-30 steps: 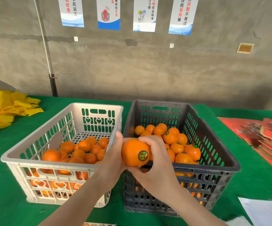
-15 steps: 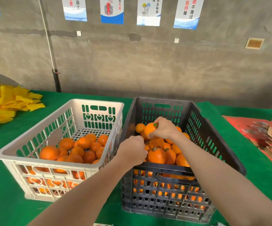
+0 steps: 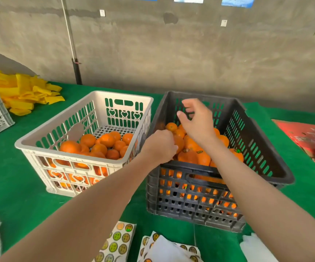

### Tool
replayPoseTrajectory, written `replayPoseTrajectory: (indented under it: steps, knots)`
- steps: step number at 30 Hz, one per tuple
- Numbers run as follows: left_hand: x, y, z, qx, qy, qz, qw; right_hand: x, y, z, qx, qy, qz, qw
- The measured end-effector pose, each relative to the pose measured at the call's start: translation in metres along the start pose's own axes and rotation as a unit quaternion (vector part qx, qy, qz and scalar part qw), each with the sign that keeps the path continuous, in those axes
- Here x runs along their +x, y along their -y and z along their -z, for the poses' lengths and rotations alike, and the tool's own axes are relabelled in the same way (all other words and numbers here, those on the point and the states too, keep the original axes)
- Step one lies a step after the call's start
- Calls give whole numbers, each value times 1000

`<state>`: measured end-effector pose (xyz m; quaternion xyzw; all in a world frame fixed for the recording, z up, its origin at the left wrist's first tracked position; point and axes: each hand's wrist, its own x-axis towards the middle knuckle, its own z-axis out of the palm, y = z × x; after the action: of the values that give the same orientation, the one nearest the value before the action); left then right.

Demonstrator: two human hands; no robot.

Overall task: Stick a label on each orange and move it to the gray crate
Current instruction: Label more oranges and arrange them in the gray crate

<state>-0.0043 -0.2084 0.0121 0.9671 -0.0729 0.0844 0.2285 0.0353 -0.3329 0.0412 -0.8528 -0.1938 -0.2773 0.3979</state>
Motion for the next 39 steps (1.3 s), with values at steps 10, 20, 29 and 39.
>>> replayPoseTrajectory:
  steps: [10,20,29,39]
  knots:
    - [-35,-8,-4,-19,-158,-79,984,-210,-20,-31,-160,569,-85,802]
    - [-141,33,-47,-153,-230,-103,956,-244,-40,-59,-169,467,-156,854]
    - [-153,56,-99,-212,189,201,938,-217,-33,-35,-95,335,-84,934]
    - [-148,50,-89,-457,192,364,789,-249,-8,-27,-97,291,-53,950]
